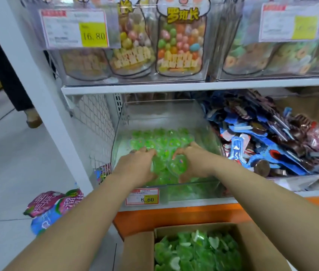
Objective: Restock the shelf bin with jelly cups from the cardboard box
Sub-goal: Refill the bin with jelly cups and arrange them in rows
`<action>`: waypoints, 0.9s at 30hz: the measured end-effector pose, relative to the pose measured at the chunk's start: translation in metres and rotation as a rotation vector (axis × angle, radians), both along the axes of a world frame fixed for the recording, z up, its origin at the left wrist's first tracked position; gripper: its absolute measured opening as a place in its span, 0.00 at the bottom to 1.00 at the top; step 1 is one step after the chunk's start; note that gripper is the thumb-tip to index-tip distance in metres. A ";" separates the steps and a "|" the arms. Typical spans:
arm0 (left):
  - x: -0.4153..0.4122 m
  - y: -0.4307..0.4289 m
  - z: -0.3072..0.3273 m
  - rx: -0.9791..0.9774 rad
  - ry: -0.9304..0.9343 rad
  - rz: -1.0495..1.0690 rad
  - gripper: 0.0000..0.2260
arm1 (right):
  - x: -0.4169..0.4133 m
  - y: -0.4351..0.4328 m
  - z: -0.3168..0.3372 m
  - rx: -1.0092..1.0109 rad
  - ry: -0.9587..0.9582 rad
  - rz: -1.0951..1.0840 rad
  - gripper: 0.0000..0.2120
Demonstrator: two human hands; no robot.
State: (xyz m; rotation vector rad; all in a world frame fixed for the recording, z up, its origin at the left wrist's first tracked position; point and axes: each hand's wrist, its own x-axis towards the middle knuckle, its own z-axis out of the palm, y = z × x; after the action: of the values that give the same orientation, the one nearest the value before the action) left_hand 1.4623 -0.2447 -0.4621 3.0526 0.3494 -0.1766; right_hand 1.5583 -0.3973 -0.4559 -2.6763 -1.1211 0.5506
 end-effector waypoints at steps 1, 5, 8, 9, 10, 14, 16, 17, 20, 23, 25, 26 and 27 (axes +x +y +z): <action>0.001 0.000 0.000 -0.016 0.031 -0.007 0.27 | 0.000 0.000 -0.001 -0.006 0.015 0.006 0.35; 0.003 0.002 0.001 -0.086 0.094 -0.035 0.30 | 0.000 -0.002 -0.009 -0.021 0.043 0.013 0.26; 0.000 0.003 0.009 -0.160 0.109 -0.048 0.31 | -0.001 -0.004 -0.011 -0.008 0.028 0.002 0.25; -0.003 0.004 0.013 -0.182 0.096 -0.051 0.32 | -0.001 -0.004 -0.011 -0.006 0.021 0.008 0.25; -0.006 0.005 0.017 -0.196 0.067 -0.051 0.31 | -0.001 -0.005 -0.011 0.000 0.013 0.012 0.25; -0.021 0.014 0.034 -0.206 -0.240 -0.046 0.22 | -0.003 -0.007 -0.001 0.151 0.007 -0.047 0.25; -0.026 0.020 0.036 -0.236 -0.430 -0.047 0.16 | -0.001 -0.005 0.007 0.275 0.004 -0.078 0.24; -0.027 0.023 0.035 -0.247 -0.516 -0.034 0.14 | 0.000 -0.002 0.010 0.338 0.013 -0.095 0.24; -0.024 0.029 0.025 -0.326 -0.751 0.052 0.09 | 0.009 0.019 0.008 0.502 0.055 -0.145 0.24; -0.018 0.033 0.015 -0.468 -0.863 0.176 0.08 | 0.019 0.051 -0.003 0.625 0.193 -0.253 0.24; -0.013 0.037 0.010 -0.521 -0.899 0.230 0.08 | 0.026 0.075 -0.008 0.670 0.291 -0.340 0.21; -0.011 0.040 0.008 -0.531 -0.913 0.244 0.08 | 0.030 0.087 -0.010 0.670 0.324 -0.376 0.20; -0.009 0.042 0.007 -0.541 -0.925 0.254 0.08 | 0.035 0.099 -0.011 0.674 0.363 -0.402 0.20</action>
State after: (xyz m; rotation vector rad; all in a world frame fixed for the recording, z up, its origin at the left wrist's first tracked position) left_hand 1.4534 -0.2024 -0.4550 2.2087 0.4888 0.9415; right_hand 1.5930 -0.2987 -0.4670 -2.0211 -0.5158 0.4513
